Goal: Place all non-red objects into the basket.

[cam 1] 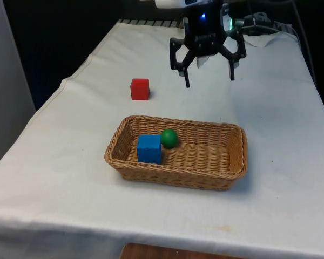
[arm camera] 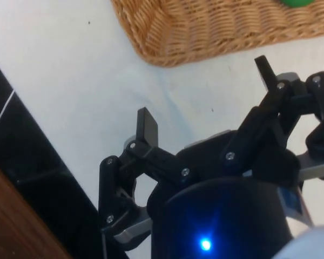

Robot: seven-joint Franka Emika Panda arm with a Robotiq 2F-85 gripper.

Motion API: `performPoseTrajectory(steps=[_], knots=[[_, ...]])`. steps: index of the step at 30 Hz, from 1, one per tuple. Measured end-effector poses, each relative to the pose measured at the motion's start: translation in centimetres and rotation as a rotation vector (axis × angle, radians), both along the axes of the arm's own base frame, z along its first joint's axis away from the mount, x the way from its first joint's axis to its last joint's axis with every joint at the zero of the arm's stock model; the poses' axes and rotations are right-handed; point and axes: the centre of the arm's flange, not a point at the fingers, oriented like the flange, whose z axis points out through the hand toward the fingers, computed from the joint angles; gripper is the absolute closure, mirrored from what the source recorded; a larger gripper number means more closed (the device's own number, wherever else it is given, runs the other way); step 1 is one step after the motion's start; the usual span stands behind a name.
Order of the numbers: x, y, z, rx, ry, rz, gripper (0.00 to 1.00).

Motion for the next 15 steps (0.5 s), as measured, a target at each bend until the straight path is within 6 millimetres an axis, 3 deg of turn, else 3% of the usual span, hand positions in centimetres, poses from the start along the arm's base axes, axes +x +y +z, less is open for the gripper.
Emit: performPoseTrajectory(steps=[15], knots=[[-1.3, 0.2, 0.6, 0.012, 0.012, -0.048, 0.0]])
